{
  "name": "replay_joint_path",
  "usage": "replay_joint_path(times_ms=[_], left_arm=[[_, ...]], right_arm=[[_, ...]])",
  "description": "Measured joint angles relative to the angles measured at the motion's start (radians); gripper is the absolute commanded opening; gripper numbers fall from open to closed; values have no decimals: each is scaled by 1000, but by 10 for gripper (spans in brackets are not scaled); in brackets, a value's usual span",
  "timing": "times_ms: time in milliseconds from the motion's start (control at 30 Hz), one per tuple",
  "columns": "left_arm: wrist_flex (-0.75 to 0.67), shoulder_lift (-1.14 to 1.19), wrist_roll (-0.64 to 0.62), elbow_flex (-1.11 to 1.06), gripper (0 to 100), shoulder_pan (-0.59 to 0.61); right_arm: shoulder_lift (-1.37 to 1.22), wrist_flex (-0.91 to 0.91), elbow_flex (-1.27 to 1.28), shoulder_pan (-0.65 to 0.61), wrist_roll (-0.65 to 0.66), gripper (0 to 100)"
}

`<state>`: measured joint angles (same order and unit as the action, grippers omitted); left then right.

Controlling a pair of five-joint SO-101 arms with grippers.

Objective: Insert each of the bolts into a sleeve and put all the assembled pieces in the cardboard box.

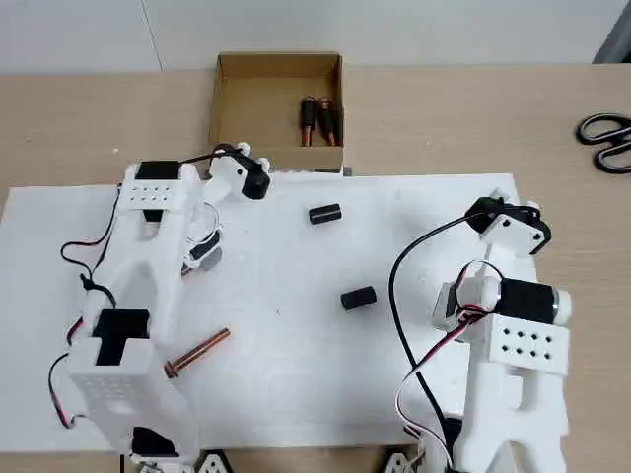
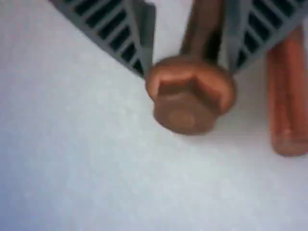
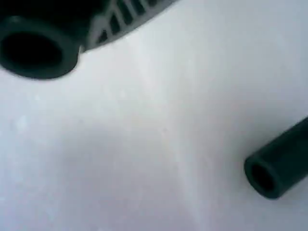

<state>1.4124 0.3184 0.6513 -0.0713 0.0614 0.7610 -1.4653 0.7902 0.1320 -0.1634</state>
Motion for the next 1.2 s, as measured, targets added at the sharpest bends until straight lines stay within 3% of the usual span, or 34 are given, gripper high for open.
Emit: replay_joint_path(times_ms=[300, 767, 1067, 1200], left_arm=[[-31, 107, 5, 21, 24, -8], [-2, 83, 0, 18, 5, -9], [109, -273, -2, 11, 6, -63], [169, -471, -72, 11, 6, -110]], right_arm=[[0, 0, 0, 0, 0, 2], [0, 0, 0, 0, 0, 2], [0, -32, -31, -11, 2, 2], [0, -112, -137, -74, 2, 2]])
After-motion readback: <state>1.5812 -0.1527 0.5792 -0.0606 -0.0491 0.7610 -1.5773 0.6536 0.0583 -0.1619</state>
